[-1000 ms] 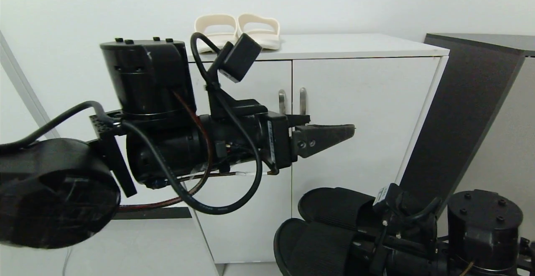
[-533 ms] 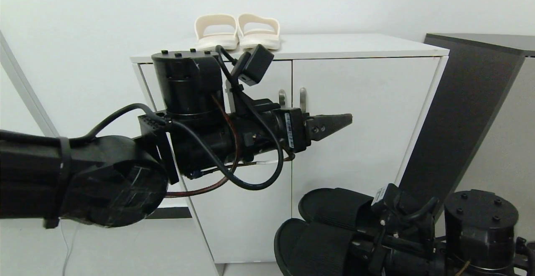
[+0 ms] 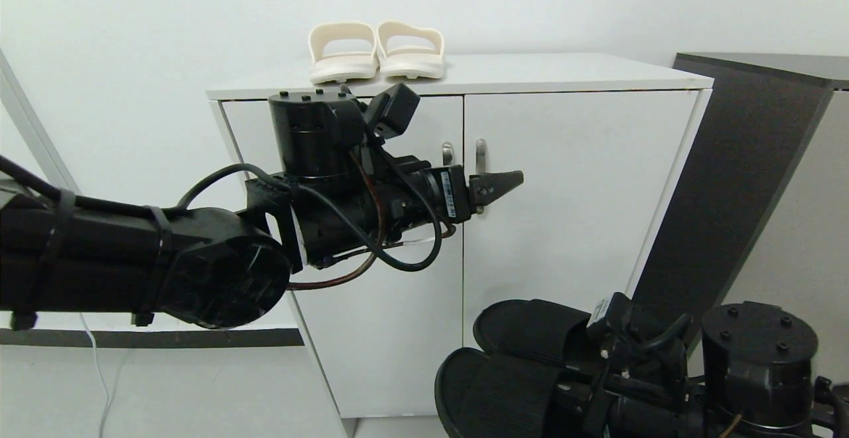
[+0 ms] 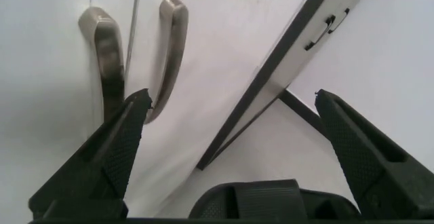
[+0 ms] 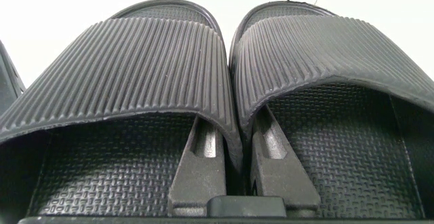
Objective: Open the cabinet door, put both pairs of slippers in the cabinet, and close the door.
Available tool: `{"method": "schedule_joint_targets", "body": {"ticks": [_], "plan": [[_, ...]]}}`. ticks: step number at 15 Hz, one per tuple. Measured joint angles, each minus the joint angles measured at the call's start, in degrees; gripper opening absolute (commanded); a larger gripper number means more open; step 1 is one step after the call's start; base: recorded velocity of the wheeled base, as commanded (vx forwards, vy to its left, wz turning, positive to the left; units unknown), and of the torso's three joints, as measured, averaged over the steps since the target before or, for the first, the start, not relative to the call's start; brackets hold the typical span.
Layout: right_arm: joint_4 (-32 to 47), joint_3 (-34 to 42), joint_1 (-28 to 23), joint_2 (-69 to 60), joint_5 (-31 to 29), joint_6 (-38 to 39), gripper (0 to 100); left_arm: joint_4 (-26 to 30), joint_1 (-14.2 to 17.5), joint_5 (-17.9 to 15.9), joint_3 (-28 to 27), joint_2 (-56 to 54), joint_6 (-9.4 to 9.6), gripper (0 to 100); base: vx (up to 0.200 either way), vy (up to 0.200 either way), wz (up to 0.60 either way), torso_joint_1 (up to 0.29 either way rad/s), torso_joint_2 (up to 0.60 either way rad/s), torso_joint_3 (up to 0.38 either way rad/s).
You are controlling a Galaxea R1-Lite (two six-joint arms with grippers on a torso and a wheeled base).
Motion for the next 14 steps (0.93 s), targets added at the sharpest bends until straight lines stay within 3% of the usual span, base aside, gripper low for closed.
{"method": "schedule_joint_targets", "body": {"ticks": [13, 14], "plan": [[0.0, -0.11, 0.05, 0.41, 0.06, 0.0, 0, 0.61, -0.09, 1.76, -7.01, 6.3, -0.11, 100, 0.0, 0.0, 0.0, 0.0, 0.0, 0.0], [0.0, -0.11, 0.05, 0.49, 0.09, 0.0, 0, 0.61, -0.07, 1.74, -7.08, 6.5, -0.09, 0, 0.0, 0.0, 0.0, 0.0, 0.0, 0.0]]}}
